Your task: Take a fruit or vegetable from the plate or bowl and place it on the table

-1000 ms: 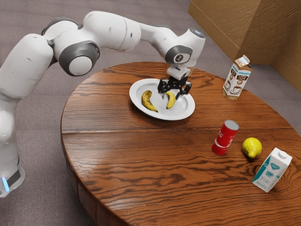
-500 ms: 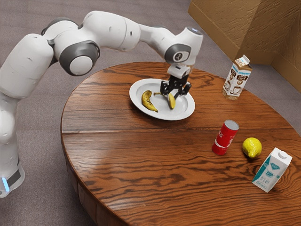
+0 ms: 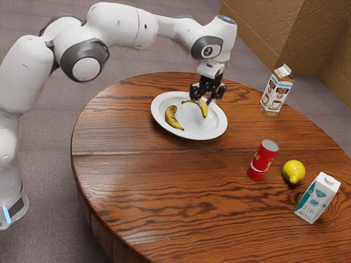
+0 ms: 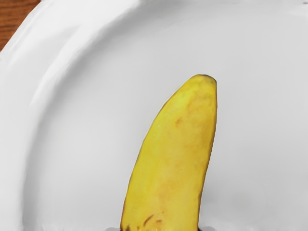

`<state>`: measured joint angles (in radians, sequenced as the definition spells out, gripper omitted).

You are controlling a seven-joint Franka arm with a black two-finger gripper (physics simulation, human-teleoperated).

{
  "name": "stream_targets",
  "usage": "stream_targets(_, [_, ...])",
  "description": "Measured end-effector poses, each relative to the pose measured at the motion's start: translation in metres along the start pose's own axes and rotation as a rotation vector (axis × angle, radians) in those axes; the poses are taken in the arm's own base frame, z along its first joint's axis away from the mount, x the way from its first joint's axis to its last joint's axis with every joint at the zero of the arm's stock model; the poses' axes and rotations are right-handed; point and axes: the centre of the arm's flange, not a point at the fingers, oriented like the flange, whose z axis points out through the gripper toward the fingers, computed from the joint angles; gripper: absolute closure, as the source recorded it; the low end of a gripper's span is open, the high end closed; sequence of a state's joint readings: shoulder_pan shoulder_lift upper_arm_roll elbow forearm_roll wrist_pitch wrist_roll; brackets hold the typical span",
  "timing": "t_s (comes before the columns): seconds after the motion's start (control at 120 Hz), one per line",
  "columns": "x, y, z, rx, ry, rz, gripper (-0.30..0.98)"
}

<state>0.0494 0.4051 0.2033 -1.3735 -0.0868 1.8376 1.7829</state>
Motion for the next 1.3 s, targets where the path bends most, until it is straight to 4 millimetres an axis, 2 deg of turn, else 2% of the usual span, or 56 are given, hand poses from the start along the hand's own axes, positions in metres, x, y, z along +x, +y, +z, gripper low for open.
stream_targets(0.217, [0.037,0.01,-0.038,0.002,-0.017,0.033,0.56])
stream_targets(0.35, [0.083,0.015,-0.051,-0.016,-0.015,0.083,0.56])
stream_targets(0.508, [0.121,0.035,-0.055,-0.055,0.004,0.121,0.56])
stream_targets(0.633, [0.152,0.051,-0.049,-0.09,0.02,0.151,0.56])
stream_targets(0.917, [0.244,0.084,-0.048,-0.13,0.015,0.25,0.56])
stream_targets(1.075, [0.286,0.1,-0.043,-0.153,0.017,0.281,0.56])
stream_targets(1.15, [0.3,0.105,-0.043,-0.159,0.017,0.285,0.56])
stream_targets(1.233, [0.302,0.106,-0.042,-0.163,0.017,0.266,0.55])
stream_targets(1.3, [0.301,0.106,-0.041,-0.168,0.013,0.245,0.46])
